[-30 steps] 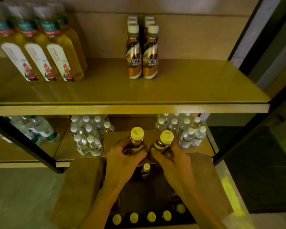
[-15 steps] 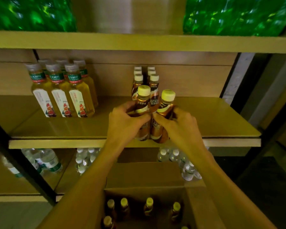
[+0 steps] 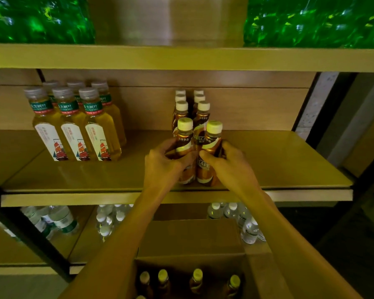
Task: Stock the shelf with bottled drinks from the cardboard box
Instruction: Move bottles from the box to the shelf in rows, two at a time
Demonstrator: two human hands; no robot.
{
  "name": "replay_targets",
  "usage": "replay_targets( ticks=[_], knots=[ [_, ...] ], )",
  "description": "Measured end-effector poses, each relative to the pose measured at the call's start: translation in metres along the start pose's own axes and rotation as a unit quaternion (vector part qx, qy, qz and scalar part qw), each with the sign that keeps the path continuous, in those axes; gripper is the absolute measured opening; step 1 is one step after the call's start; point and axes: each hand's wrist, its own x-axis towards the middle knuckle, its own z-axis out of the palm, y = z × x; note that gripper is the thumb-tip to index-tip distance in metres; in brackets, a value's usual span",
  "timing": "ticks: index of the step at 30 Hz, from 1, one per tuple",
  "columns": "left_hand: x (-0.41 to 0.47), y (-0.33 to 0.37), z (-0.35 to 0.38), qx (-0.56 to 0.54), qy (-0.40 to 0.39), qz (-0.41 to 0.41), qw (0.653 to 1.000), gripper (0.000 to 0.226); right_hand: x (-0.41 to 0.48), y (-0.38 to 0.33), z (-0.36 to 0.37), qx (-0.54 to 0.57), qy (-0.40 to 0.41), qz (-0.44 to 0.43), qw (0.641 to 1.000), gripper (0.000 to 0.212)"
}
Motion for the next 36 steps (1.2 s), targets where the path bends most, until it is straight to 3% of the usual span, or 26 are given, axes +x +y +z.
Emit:
replay_targets(
  ticks=[3, 6, 9, 13, 19, 24, 36],
  knots=[
    [-0.003, -0.005, 0.001, -0.01, -0.007, 0.008, 1.0, 0.044, 0.002, 0.003, -0.005, 0.024, -0.043, -0.01, 0.999, 0.043],
    [-0.008, -0.014, -0.003, 0.016, -0.039, -0.021, 0.999, 0.056, 0.0, 0.014, -0.014, 0.058, -0.074, -0.003, 0.996, 0.065],
    [-0.016, -0.028, -0.008, 0.056, -0.065, -0.065, 0.994, 0.067, -0.012, 0.021, -0.013, 0.006, -0.022, 0.011, 1.0, 0.084],
    [-0.023, -0.03, -0.009, 0.094, -0.056, -0.032, 0.994, 0.056, -0.028, 0.026, 0.011, -0.069, 0.043, -0.002, 0.997, 0.076],
    [-0.028, -0.029, 0.003, 0.173, 0.021, -0.008, 0.985, 0.059, -0.021, 0.032, 0.025, -0.088, 0.094, -0.017, 0.992, 0.075],
    [-0.031, -0.03, 0.011, 0.2, 0.059, -0.007, 0.978, 0.064, -0.019, 0.036, 0.024, -0.067, 0.072, -0.031, 0.995, 0.063],
    [-0.013, -0.028, 0.019, 0.217, 0.072, -0.05, 0.972, 0.061, 0.002, 0.038, 0.033, -0.075, 0.068, -0.019, 0.995, 0.074]
  ],
)
